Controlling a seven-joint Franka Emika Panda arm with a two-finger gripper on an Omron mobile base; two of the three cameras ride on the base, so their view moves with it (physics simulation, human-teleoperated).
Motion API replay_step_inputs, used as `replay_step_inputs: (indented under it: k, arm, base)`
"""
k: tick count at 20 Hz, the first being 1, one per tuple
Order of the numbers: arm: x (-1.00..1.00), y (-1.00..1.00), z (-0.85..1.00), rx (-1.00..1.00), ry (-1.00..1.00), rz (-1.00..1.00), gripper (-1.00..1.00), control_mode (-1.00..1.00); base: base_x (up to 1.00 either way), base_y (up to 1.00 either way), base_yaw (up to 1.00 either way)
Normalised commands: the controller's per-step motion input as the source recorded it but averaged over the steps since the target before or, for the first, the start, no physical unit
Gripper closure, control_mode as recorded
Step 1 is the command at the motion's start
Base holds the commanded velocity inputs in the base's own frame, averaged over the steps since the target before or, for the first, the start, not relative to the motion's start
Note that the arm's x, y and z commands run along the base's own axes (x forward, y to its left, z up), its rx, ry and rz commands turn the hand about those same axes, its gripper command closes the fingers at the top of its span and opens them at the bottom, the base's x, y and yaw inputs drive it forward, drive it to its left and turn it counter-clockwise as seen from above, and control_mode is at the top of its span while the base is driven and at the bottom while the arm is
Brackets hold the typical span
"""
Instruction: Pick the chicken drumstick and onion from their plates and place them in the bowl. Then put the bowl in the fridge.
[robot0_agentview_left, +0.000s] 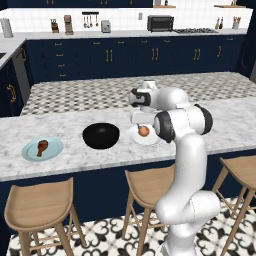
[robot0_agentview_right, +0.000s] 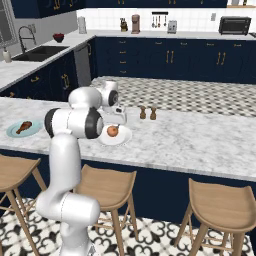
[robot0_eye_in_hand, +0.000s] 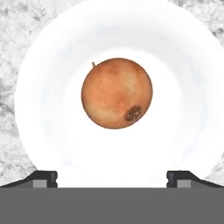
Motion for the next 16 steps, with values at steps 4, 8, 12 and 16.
replay_step_inputs:
  k: [4, 8, 12, 16]
  arm:
    - [0.05, 0.0, -0.36, 0.0, -0.02, 0.0, -1.0, -1.0]
    - [0.23, 0.0, -0.33, 0.0, -0.04, 0.0, -1.0, -1.0]
    - [0.32, 0.0, -0.2, 0.0, -0.07, 0.0, -1.0, -1.0]
    - [0.28, 0.0, -0.07, 0.0, -0.06, 0.0, -1.0, -1.0]
  base:
    - [0.0, 0.0, 0.0]
    - [0.0, 0.0, 0.0]
    - [0.0, 0.0, 0.0]
    - [0.0, 0.0, 0.0]
